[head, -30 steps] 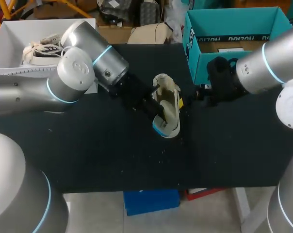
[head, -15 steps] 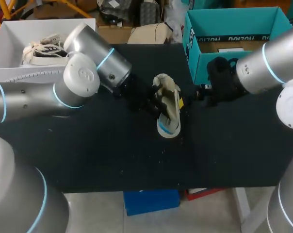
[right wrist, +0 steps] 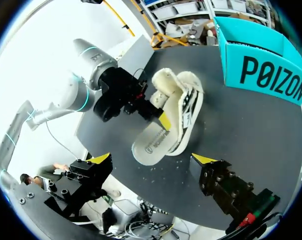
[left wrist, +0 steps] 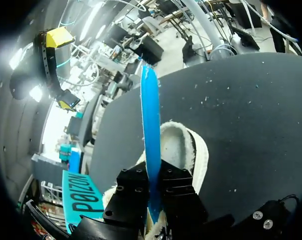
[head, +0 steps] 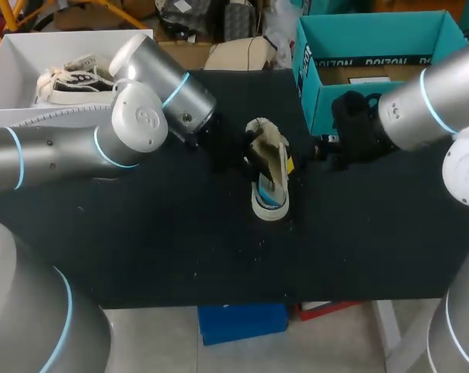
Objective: Take the shoe out of the shoebox, open the shoe tongue, remove and reinsert the insole, then place the shoe into the shoebox
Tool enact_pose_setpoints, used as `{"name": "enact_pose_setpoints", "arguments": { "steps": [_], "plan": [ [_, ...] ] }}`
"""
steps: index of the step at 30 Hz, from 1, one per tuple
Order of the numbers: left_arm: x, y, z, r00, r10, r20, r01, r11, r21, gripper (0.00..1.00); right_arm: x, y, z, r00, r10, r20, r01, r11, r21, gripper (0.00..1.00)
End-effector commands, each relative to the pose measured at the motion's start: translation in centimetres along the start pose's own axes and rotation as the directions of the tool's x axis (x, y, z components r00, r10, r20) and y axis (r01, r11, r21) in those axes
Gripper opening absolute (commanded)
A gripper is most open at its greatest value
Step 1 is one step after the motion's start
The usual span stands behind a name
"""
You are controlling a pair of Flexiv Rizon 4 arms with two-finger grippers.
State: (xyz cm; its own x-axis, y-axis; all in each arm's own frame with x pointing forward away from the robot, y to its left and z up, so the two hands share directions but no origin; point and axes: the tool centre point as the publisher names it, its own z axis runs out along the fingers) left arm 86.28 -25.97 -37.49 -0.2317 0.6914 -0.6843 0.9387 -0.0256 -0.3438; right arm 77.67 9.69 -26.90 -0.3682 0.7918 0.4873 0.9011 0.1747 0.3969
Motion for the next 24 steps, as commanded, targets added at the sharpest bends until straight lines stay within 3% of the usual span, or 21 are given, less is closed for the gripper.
{"name": "enact_pose_setpoints", "arguments": {
  "steps": [1,4,6,9,10,18,24],
  "plan": [
    [-0.3,0.6,0.7,0.999,-0.029,-0.027,0.028,0.999,-0.015,0.00,0.1,0.1,0.1,1.000,0.001,0.003,-0.001,1.000,0.001,1.00],
    [-0.2,0.8,0.8,0.998,-0.052,-0.047,0.051,0.999,-0.016,0.01,0.1,0.1,0.1,1.000,0.001,0.003,-0.001,1.000,0.001,1.00],
    [-0.2,0.6,0.8,0.997,-0.055,-0.050,0.054,0.998,-0.018,0.28,0.1,0.1,0.1,1.000,0.001,0.003,-0.001,1.000,0.001,1.00],
    [-0.6,-0.2,0.5,0.997,-0.056,-0.052,0.056,0.998,-0.006,0.47,0.1,0.1,0.1,1.000,0.001,0.003,-0.001,1.000,0.001,1.00],
    [-0.6,-0.5,0.3,0.997,-0.056,-0.053,0.057,0.998,0.001,0.49,0.1,0.1,0.1,1.000,0.001,0.003,-0.001,1.000,0.001,1.00],
    [-0.3,-3.2,-1.0,0.998,-0.063,-0.008,0.064,0.997,0.040,0.40,0.1,0.1,0.1,1.000,0.001,0.003,-0.001,1.000,0.001,1.00],
    [0.5,-4.5,-0.8,0.996,-0.085,0.003,0.084,0.994,0.072,0.36,0.1,0.1,0.1,1.000,0.001,0.003,-0.001,1.000,0.001,1.00]
  ]
}}
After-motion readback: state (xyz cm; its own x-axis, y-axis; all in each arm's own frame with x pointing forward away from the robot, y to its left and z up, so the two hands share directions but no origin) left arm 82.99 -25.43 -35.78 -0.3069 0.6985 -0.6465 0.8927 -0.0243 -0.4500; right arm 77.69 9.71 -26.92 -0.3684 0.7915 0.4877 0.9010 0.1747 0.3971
